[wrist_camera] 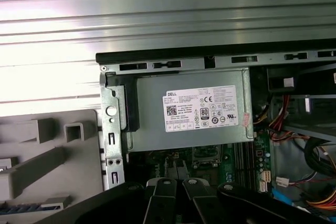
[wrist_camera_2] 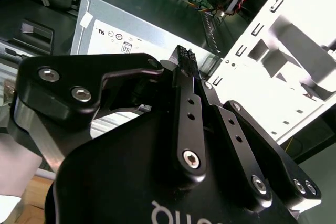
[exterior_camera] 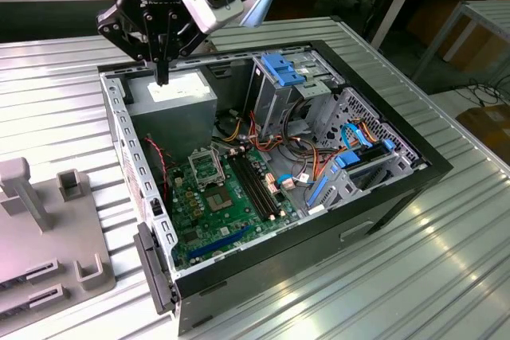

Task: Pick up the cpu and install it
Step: 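Reach for the cpu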

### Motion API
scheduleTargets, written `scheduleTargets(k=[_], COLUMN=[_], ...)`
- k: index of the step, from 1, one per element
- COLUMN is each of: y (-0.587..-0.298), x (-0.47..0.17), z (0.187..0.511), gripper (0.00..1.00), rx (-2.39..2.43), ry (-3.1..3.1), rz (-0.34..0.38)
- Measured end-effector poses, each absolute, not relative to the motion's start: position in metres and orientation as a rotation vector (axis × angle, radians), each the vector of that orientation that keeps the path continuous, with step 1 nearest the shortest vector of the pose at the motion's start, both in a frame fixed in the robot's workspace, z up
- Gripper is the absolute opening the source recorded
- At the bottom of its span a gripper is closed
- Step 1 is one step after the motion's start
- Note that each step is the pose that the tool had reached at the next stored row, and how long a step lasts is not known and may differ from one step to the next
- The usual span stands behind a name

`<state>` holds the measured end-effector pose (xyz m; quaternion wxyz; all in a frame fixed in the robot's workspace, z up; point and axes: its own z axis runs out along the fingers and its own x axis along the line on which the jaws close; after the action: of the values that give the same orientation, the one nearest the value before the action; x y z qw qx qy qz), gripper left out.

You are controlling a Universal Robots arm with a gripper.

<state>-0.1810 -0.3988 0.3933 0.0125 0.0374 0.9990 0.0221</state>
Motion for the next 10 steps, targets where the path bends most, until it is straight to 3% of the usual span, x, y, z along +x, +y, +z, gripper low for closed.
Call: scheduleTargets(k=[10], y=[-0.3989], x=[-0.1869], z=[0.3933], gripper=[0.11], rx=[0.117], ry=[3.114], rz=[0.069])
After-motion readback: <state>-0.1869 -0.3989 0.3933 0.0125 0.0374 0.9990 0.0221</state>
